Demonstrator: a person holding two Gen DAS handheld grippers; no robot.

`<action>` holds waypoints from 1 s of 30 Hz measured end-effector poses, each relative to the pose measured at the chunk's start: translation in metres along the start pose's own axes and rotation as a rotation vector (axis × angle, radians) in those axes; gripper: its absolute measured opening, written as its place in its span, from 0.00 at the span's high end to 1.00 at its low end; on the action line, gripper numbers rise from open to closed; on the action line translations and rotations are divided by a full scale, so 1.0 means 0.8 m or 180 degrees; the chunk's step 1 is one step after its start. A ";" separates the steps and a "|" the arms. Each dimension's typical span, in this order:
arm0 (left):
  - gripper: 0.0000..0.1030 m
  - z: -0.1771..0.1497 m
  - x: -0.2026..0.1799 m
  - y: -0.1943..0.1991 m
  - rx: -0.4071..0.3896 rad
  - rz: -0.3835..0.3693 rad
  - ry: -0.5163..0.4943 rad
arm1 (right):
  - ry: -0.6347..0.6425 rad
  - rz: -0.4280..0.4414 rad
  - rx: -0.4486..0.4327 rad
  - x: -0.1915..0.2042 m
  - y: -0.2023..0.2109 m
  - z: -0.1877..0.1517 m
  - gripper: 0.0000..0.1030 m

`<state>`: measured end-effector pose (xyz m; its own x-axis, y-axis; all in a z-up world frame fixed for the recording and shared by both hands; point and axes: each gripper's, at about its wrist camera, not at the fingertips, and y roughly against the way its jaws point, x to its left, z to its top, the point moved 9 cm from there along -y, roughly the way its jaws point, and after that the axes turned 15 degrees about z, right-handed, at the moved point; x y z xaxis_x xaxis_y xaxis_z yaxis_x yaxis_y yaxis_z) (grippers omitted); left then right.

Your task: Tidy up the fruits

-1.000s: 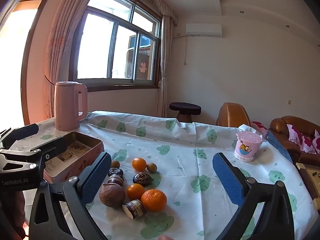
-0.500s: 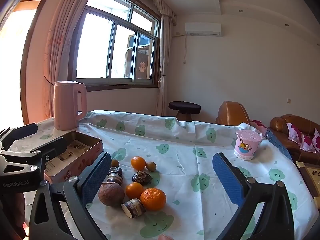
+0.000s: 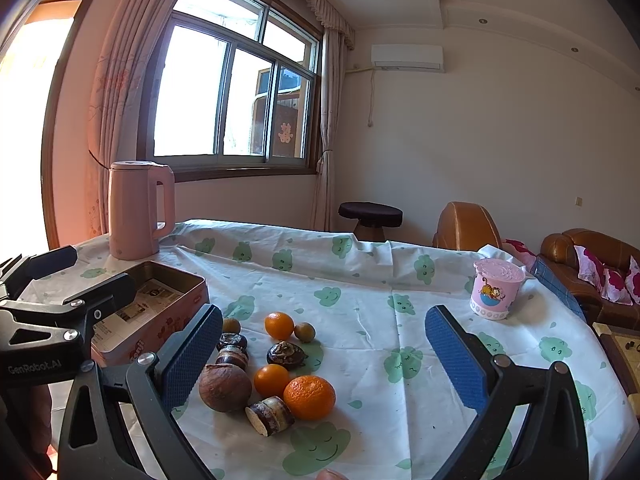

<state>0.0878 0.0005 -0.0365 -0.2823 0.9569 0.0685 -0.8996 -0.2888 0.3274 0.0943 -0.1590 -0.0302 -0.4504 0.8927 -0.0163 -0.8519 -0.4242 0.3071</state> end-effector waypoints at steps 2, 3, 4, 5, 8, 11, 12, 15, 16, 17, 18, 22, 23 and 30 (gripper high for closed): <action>0.00 0.000 0.000 0.000 0.0001 -0.0003 0.0004 | -0.0004 0.0004 0.0001 0.000 0.000 0.000 0.01; 0.00 0.000 0.000 0.000 0.0003 -0.0004 0.0001 | -0.0005 0.0003 0.0001 0.000 0.000 0.000 0.01; 0.00 0.000 0.000 0.000 0.0003 -0.0001 0.0001 | -0.0005 0.0003 0.0002 0.000 0.000 0.000 0.01; 0.00 -0.001 0.001 0.000 0.0004 -0.0002 0.0003 | -0.0005 0.0002 0.0005 0.001 0.000 -0.001 0.01; 0.00 -0.001 0.001 -0.001 0.0005 0.0001 0.0002 | 0.0005 0.0005 0.0016 0.005 0.000 -0.003 0.01; 0.00 -0.003 0.003 -0.002 0.0010 0.0004 0.0008 | 0.0000 0.0009 0.0023 0.008 -0.001 -0.005 0.01; 0.00 -0.003 0.004 -0.002 0.0010 0.0005 0.0008 | -0.0005 0.0011 0.0026 0.007 -0.002 -0.006 0.01; 0.00 -0.004 0.004 -0.002 0.0015 0.0005 0.0008 | -0.0013 0.0015 0.0031 0.006 -0.002 -0.006 0.01; 0.00 -0.005 0.005 -0.002 0.0016 0.0006 0.0011 | -0.0013 0.0018 0.0031 0.006 -0.002 -0.006 0.01; 0.00 -0.005 0.005 -0.002 0.0015 0.0010 0.0009 | -0.0013 0.0019 0.0033 0.006 -0.002 -0.006 0.01; 0.00 -0.006 0.006 -0.003 0.0016 0.0012 0.0007 | -0.0017 0.0023 0.0035 0.006 -0.002 -0.007 0.01; 0.00 -0.007 0.007 -0.003 0.0020 0.0014 0.0013 | -0.0020 0.0025 0.0038 0.007 -0.002 -0.008 0.01; 0.00 -0.007 0.007 -0.003 0.0021 0.0014 0.0013 | -0.0021 0.0026 0.0038 0.007 -0.002 -0.008 0.01; 0.00 -0.007 0.007 -0.003 0.0020 0.0011 0.0013 | -0.0017 0.0023 0.0040 0.008 -0.003 -0.008 0.01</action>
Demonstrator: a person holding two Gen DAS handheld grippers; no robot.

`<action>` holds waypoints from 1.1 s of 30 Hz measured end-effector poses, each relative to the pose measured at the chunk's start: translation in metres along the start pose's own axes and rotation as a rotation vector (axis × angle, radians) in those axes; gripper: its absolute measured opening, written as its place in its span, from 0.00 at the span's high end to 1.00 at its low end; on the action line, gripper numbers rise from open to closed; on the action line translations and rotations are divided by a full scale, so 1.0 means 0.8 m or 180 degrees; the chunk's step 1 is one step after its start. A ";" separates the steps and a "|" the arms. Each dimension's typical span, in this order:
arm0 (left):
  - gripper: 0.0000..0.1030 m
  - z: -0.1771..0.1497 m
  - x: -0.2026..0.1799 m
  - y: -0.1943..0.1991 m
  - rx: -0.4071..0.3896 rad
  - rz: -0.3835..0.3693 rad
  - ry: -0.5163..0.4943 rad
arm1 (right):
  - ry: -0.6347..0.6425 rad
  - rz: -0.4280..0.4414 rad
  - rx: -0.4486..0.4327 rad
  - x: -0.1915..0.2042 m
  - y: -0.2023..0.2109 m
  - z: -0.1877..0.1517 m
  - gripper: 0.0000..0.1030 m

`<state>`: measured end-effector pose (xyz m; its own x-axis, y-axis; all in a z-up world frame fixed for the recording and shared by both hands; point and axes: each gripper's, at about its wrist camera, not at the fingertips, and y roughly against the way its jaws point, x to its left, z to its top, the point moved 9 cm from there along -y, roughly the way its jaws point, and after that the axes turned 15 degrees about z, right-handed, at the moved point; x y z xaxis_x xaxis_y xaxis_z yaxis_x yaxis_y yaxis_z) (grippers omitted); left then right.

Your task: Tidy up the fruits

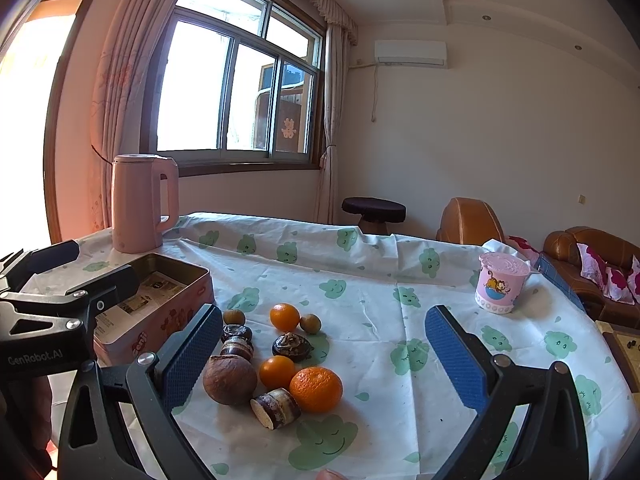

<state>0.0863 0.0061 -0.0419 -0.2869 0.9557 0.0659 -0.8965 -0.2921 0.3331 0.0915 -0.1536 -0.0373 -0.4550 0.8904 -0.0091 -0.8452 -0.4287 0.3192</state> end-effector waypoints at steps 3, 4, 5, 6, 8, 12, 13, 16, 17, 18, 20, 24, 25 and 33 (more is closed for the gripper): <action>0.00 0.000 0.000 0.000 0.0002 0.0000 0.0001 | -0.0002 0.0001 0.0004 0.000 0.000 0.000 0.01; 0.00 0.000 0.000 0.000 0.0003 0.0000 0.0000 | -0.0001 0.0002 0.0005 0.001 0.000 -0.001 0.01; 0.00 0.000 0.000 0.000 0.0002 -0.0001 -0.0001 | 0.0000 0.0002 0.0005 0.001 0.000 -0.002 0.01; 0.00 0.000 0.000 0.000 0.0002 0.0002 -0.0001 | 0.0000 0.0003 0.0006 0.001 -0.001 -0.002 0.01; 0.00 -0.001 0.001 0.000 0.0005 -0.0001 0.0000 | -0.0003 0.0005 0.0006 0.002 0.000 -0.003 0.01; 0.00 -0.001 0.001 -0.001 0.0003 -0.0001 -0.0003 | -0.0001 0.0002 0.0004 0.001 0.000 -0.003 0.01; 0.00 0.000 0.000 0.000 0.0005 0.0000 -0.0001 | -0.0002 0.0002 0.0008 0.001 -0.001 -0.002 0.01; 0.00 0.000 0.000 0.000 0.0006 0.0000 -0.0001 | -0.0006 0.0002 0.0013 0.002 -0.001 -0.004 0.01; 0.00 0.000 0.000 0.000 0.0005 -0.0001 -0.0002 | -0.0005 0.0003 0.0012 0.002 -0.001 -0.004 0.01; 0.00 0.000 0.000 0.000 0.0006 -0.0001 -0.0002 | -0.0006 0.0004 0.0011 0.002 -0.002 -0.004 0.01; 0.00 -0.003 0.001 0.000 0.0008 -0.0003 -0.0004 | -0.0007 0.0003 0.0014 0.001 -0.002 -0.004 0.01; 0.00 -0.011 0.002 -0.001 0.0027 0.0000 -0.0018 | -0.0010 0.0001 0.0024 0.002 -0.002 -0.007 0.01; 0.00 -0.012 0.002 -0.003 0.0033 -0.0001 -0.0022 | -0.0012 0.0000 0.0026 0.002 -0.002 -0.008 0.01; 0.00 -0.014 -0.005 -0.007 0.0089 0.0001 -0.0049 | -0.0041 -0.0003 0.0051 -0.005 -0.004 -0.011 0.01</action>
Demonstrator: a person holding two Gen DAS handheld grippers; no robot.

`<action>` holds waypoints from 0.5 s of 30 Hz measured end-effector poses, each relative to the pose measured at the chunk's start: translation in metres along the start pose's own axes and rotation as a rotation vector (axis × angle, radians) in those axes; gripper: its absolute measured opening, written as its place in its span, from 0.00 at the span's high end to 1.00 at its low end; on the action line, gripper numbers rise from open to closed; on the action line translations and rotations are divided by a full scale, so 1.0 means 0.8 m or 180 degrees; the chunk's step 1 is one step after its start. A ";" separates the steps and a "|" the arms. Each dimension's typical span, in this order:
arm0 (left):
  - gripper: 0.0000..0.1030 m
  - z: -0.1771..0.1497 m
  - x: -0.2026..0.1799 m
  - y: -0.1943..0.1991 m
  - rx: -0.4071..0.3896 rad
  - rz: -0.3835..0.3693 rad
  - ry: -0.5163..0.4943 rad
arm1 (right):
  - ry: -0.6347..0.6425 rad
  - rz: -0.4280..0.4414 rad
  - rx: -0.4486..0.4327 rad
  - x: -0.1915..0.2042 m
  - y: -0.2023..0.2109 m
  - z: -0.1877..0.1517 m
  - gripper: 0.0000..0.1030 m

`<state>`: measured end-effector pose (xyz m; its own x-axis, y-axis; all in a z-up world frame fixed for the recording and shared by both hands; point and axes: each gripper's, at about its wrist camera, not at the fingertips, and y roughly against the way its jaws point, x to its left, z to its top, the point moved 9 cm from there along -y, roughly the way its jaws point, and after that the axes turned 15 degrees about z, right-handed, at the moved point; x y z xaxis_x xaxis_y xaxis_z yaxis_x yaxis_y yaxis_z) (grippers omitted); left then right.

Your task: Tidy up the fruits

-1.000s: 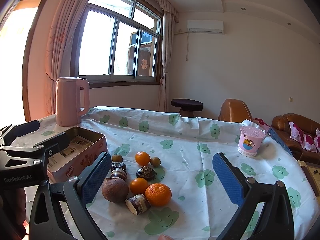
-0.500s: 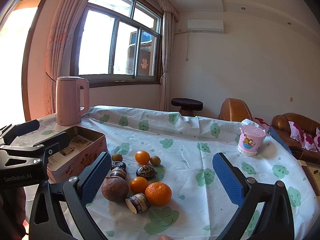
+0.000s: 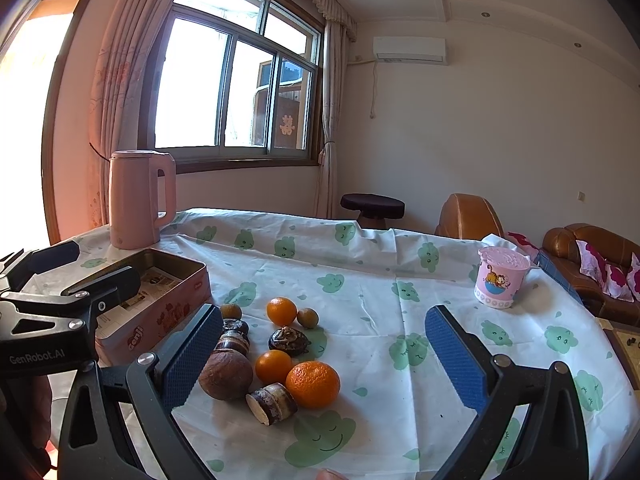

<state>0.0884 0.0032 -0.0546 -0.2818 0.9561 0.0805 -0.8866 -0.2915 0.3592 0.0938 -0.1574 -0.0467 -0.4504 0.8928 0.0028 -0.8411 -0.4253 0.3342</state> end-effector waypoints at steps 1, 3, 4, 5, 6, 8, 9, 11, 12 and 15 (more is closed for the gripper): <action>0.00 -0.001 -0.001 -0.001 0.0011 0.0000 -0.0004 | -0.0005 -0.0005 0.0006 -0.001 0.000 -0.001 0.01; 0.00 -0.003 -0.003 -0.003 0.0037 -0.0012 -0.0008 | -0.0021 -0.0008 0.0030 -0.005 -0.002 -0.003 0.01; 0.00 -0.005 -0.005 -0.004 0.0055 -0.0032 -0.0007 | -0.0029 -0.0006 0.0042 -0.007 -0.002 -0.005 0.01; 0.00 -0.008 -0.008 -0.006 0.0086 -0.0050 -0.0004 | -0.0031 -0.0006 0.0051 -0.008 -0.002 -0.007 0.01; 0.00 -0.010 -0.011 -0.009 0.0129 -0.0066 -0.0006 | -0.0033 -0.0021 0.0073 -0.012 -0.002 -0.010 0.01; 0.00 -0.018 -0.019 -0.016 0.0233 -0.0164 -0.0012 | -0.0031 -0.0077 0.0113 -0.019 -0.002 -0.019 0.01; 0.00 -0.023 -0.024 -0.019 0.0300 -0.0218 -0.0007 | -0.0043 -0.0107 0.0143 -0.025 -0.003 -0.024 0.01; 0.01 -0.031 -0.035 -0.025 0.0421 -0.0326 0.0006 | -0.0088 -0.0138 0.0190 -0.034 -0.004 -0.034 0.01; 0.03 -0.035 -0.040 -0.026 0.0470 -0.0372 0.0005 | -0.0121 -0.0155 0.0217 -0.040 -0.004 -0.040 0.01; 0.07 -0.044 -0.060 -0.027 0.0569 -0.0507 -0.0050 | -0.0207 -0.0198 0.0284 -0.053 -0.004 -0.050 0.01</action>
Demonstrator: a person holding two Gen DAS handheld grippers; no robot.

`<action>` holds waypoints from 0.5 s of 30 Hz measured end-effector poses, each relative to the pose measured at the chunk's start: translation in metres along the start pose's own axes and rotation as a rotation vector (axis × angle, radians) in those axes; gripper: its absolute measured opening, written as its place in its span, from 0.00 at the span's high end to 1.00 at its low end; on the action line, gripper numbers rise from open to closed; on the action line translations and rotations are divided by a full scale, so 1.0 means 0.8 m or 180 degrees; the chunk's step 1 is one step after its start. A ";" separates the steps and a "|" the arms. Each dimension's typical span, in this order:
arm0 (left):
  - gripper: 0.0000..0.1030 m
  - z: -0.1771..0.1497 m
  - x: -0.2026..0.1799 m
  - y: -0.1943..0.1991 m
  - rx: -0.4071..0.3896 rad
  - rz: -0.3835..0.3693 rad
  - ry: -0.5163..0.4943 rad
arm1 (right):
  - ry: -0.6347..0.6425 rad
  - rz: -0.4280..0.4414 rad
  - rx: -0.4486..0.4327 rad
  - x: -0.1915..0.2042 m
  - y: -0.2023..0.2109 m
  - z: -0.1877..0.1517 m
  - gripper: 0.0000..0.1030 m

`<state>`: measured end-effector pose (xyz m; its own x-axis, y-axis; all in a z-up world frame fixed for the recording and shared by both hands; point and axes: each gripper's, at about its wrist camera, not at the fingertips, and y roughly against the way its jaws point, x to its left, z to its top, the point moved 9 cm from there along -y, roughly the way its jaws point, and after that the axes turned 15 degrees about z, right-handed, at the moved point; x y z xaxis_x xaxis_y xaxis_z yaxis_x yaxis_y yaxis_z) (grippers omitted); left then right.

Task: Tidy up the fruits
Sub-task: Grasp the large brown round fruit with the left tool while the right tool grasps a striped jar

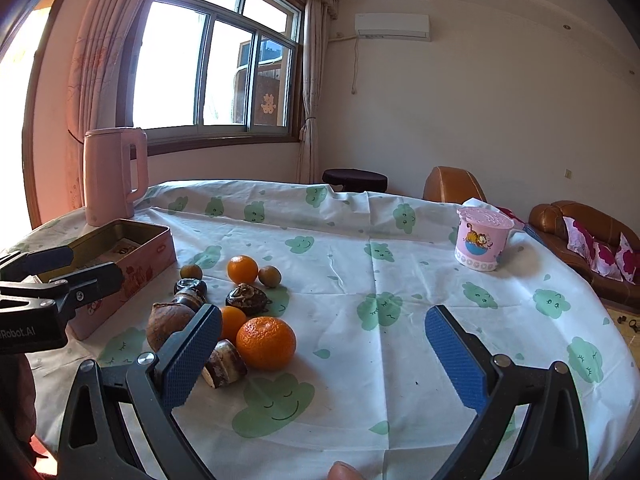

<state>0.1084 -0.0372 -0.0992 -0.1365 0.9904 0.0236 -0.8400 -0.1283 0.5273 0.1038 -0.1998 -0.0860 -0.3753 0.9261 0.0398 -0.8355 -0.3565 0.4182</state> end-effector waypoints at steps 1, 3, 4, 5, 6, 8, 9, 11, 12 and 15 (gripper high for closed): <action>0.10 -0.003 -0.007 -0.003 0.0041 -0.0039 -0.0032 | -0.0009 -0.0014 0.0009 -0.003 0.000 -0.002 0.01; 0.14 -0.008 -0.021 -0.008 0.0120 -0.0113 -0.0096 | -0.0007 -0.0028 0.0024 -0.006 -0.001 -0.003 0.01; 0.17 -0.010 -0.027 -0.012 0.0167 -0.0137 -0.0135 | -0.0005 -0.0039 0.0032 -0.007 -0.001 -0.004 0.01; 0.20 -0.013 -0.033 -0.016 0.0207 -0.0163 -0.0176 | -0.0001 -0.0052 0.0039 -0.008 -0.001 -0.005 0.01; 0.24 -0.016 -0.039 -0.019 0.0246 -0.0189 -0.0220 | 0.0000 -0.0066 0.0050 -0.010 -0.003 -0.006 0.01; 0.30 -0.020 -0.048 -0.026 0.0303 -0.0203 -0.0307 | -0.0009 -0.0099 0.0077 -0.014 -0.004 -0.010 0.01; 0.31 -0.023 -0.052 -0.029 0.0324 -0.0197 -0.0356 | -0.0025 -0.0103 0.0085 -0.016 -0.005 -0.011 0.01; 0.33 -0.027 -0.056 -0.036 0.0393 -0.0195 -0.0425 | -0.0066 -0.0097 0.0110 -0.021 -0.008 -0.014 0.01; 0.38 -0.028 -0.060 -0.038 0.0428 -0.0225 -0.0450 | -0.0079 -0.0088 0.0124 -0.022 -0.009 -0.016 0.01; 0.53 -0.030 -0.059 -0.044 0.0489 -0.0273 -0.0458 | -0.0074 -0.0063 0.0143 -0.021 -0.012 -0.018 0.03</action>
<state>0.1317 -0.0806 -0.1397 0.0175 0.9960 0.0882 -0.7539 -0.0448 0.6554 0.1123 -0.2135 -0.1035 -0.3490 0.9357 0.0520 -0.8236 -0.3327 0.4593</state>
